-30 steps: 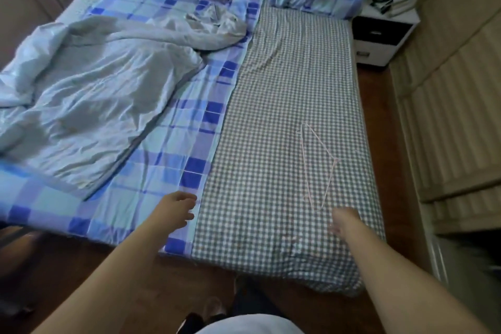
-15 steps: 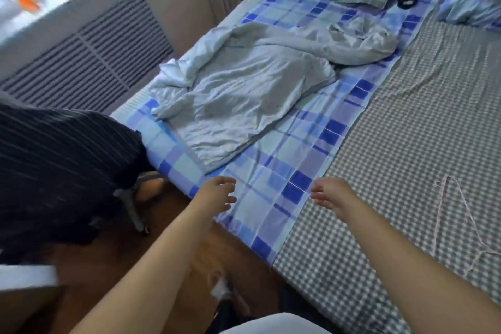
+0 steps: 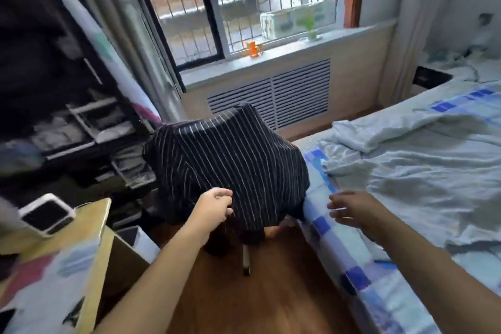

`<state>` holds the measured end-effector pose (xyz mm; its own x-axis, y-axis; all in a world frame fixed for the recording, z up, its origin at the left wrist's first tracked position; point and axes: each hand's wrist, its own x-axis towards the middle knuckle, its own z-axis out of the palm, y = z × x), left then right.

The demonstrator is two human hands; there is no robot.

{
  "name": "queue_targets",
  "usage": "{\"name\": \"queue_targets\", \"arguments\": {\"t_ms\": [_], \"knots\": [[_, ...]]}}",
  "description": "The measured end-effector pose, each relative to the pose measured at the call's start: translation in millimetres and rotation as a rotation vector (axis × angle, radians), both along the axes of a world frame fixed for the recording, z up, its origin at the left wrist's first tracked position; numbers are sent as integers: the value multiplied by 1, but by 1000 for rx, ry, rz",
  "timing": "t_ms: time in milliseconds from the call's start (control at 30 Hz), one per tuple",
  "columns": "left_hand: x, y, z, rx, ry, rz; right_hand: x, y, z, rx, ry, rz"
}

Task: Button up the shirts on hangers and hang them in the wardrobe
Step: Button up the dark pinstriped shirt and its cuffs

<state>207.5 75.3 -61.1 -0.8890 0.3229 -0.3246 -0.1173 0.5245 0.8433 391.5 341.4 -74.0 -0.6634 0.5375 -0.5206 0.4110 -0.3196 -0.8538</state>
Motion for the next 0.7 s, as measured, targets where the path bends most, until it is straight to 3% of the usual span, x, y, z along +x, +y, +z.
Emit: {"name": "queue_targets", "arguments": {"t_ms": [67,167,300,400,467,600,700], "knots": [[-68,-19,3,-49,72,-27,-65,-32,6,49,-37,25],[-141,-33,26,-130,337,-55,-141,-65,21,115,-73,34],[-206,-39,61,-152,746,-38,-216,-83,41,195,-70,8],[-246,-38,67,-255,879,-92,-253,-92,44,254,-67,17],[-271,-31,70,-337,782,-123,-270,-101,46,294,-39,51],[-324,-13,79,-596,369,-191,-289,-106,56,416,-15,81],[-340,-6,96,-557,167,-323,-296,-100,60,458,-9,87]]}}
